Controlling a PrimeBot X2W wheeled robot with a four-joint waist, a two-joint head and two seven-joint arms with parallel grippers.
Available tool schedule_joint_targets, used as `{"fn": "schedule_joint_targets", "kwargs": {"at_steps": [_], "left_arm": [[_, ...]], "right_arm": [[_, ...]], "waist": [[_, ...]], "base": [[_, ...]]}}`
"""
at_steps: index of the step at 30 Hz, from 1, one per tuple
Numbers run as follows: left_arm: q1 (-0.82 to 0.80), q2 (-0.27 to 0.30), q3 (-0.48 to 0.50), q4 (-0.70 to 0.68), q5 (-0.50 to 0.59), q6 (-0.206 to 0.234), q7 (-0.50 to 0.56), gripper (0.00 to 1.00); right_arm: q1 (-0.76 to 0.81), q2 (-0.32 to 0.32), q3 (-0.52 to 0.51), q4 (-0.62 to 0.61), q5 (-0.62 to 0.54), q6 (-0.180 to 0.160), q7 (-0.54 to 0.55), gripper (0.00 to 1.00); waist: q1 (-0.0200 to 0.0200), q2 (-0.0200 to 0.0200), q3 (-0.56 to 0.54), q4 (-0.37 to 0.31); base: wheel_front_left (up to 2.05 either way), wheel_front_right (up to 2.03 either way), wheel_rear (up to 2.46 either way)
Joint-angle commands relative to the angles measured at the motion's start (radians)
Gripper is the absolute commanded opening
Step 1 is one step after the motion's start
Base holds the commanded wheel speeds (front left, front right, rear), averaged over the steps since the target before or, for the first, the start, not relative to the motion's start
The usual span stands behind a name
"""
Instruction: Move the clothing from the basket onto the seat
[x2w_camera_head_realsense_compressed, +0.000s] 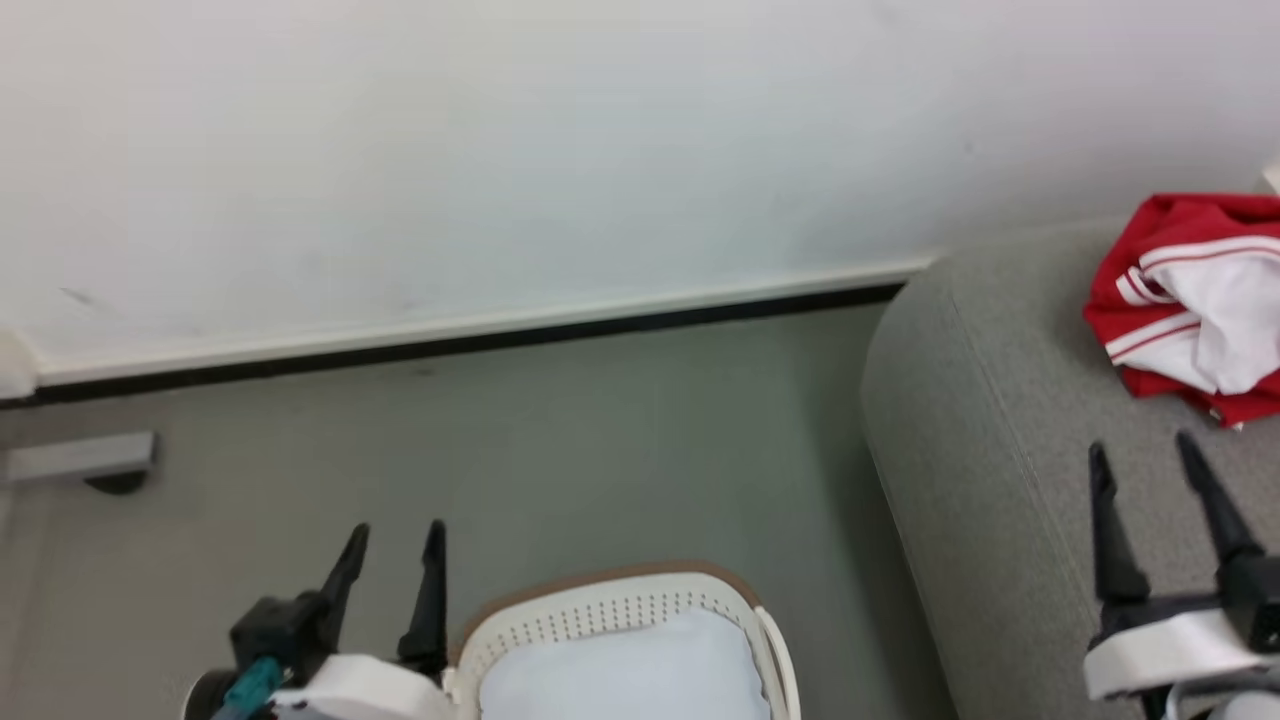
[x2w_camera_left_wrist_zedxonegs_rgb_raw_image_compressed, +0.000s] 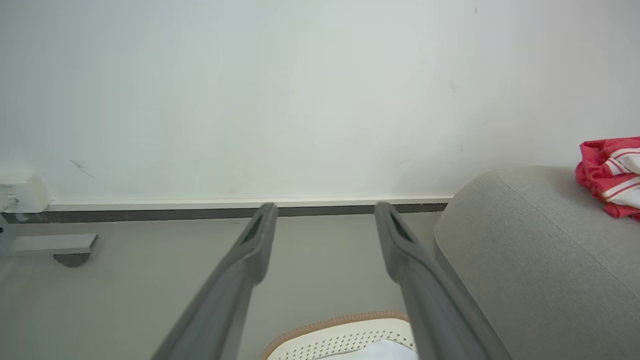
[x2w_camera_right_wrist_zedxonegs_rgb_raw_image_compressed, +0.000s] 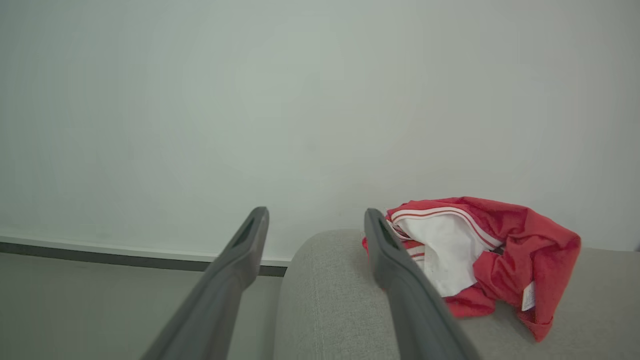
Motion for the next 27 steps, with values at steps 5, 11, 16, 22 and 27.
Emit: {"fn": "schedule_joint_targets", "kwargs": {"at_steps": [5, 11, 16, 22, 27], "left_arm": [[0.105, -0.035, 0.074, -0.026, 0.057, -0.005, -0.001, 1.0], [0.178, -0.082, 0.131, -0.036, 0.111, -0.036, -0.001, 1.0], [0.209, -0.114, 0.171, -0.036, 0.15, -0.074, -0.001, 1.0], [0.223, -0.137, 0.211, -0.042, 0.182, -0.095, -0.001, 1.0], [0.239, -0.16, 0.238, -0.043, 0.219, -0.113, -0.001, 1.0]], "right_arm": [[0.106, 0.034, 0.041, -0.016, -0.021, -0.003, -0.002, 1.0], [0.192, 0.059, 0.05, -0.032, -0.02, -0.003, -0.002, 1.0], [0.234, 0.066, 0.059, -0.024, -0.016, -0.003, -0.002, 1.0], [0.25, 0.065, 0.067, -0.002, 0.035, -0.003, -0.002, 1.0], [0.236, 0.066, 0.063, 0.044, 0.037, -0.003, -0.002, 1.0]], "waist": [[0.0004, 0.0, -0.082, 0.049], [0.0004, 0.0, -0.121, 0.078], [0.0004, 0.0, -0.136, 0.094], [0.0004, 0.0, -0.148, 0.1], [0.0004, 0.0, -0.154, 0.105]], "base": [[0.0, 0.0, 0.0], [0.0, 0.0, 0.0], [0.0, 0.0, 0.0], [0.0, 0.0, 0.0], [0.0, 0.0, 0.0]]}}
